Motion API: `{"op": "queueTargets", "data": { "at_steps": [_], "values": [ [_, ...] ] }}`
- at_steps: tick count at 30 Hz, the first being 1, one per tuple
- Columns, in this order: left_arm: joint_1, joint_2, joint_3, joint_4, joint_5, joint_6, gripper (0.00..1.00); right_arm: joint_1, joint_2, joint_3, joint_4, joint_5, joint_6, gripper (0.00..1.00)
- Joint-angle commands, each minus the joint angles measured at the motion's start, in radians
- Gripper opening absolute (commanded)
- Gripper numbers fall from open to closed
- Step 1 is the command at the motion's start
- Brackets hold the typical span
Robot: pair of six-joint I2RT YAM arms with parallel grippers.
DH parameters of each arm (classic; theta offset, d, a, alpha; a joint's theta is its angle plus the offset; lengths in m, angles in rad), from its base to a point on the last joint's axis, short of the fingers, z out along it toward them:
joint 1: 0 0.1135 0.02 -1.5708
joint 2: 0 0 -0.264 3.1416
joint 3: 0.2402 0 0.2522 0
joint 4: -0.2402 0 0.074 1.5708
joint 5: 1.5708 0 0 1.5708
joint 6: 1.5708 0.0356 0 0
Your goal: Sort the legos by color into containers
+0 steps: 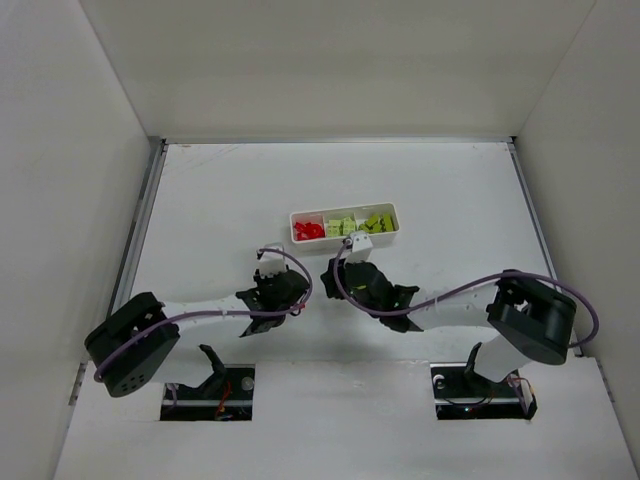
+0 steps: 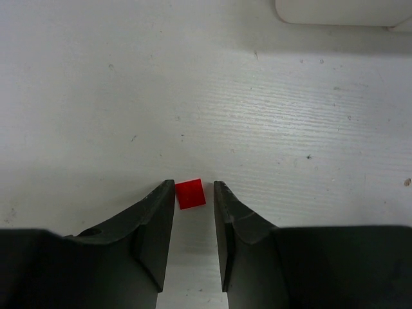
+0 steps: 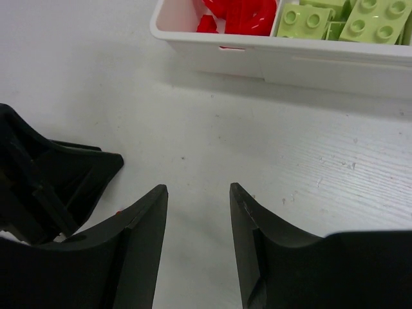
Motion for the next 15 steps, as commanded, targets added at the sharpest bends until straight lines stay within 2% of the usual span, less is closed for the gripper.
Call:
{"op": "queueTargets", "data": {
  "at_steps": [1, 9, 15],
  "values": [
    [-0.019, 0.030, 0.024, -0.057, -0.054, -0.059, 0.27, 0.003, -0.056, -0.037, 0.096, 0.029, 0.032, 0.49],
    [-0.048, 0.054, 0.036, -0.077, -0.077, -0.075, 0.14, 0.008, -0.163, -0.136, 0.105, 0.046, 0.069, 0.49],
    [-0.062, -0.028, 0.047, -0.102, -0.077, -0.066, 0.11, 0.014, -0.214, -0.169, 0.101, 0.049, 0.081, 0.49]
  ]
}}
